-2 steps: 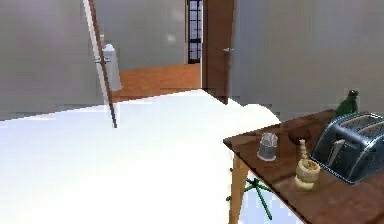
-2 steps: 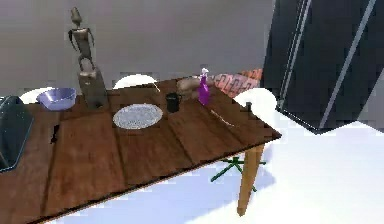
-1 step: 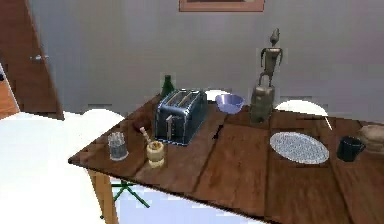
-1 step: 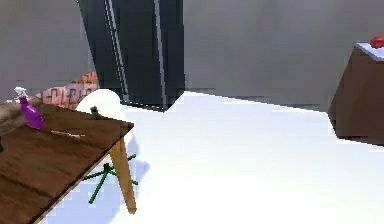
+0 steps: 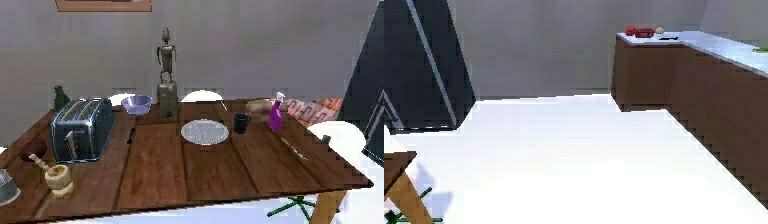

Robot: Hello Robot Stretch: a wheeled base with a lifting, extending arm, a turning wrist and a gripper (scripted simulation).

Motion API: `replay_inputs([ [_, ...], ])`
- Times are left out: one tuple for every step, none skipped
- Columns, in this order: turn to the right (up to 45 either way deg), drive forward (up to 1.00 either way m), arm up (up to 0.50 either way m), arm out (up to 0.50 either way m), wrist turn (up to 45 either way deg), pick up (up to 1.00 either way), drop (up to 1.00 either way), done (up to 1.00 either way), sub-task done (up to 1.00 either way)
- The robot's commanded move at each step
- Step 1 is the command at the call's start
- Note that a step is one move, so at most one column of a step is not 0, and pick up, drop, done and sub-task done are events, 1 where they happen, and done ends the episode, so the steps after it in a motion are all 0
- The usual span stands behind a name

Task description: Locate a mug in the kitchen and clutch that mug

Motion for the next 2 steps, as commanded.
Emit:
replay_inputs([
  [0.0, 0.35, 0.00, 0.00, 0.0, 0.00, 0.00, 0.00, 0.00],
  [-45.0, 0.00, 0.00, 0.00, 0.0, 0.00, 0.00, 0.00, 0.00],
])
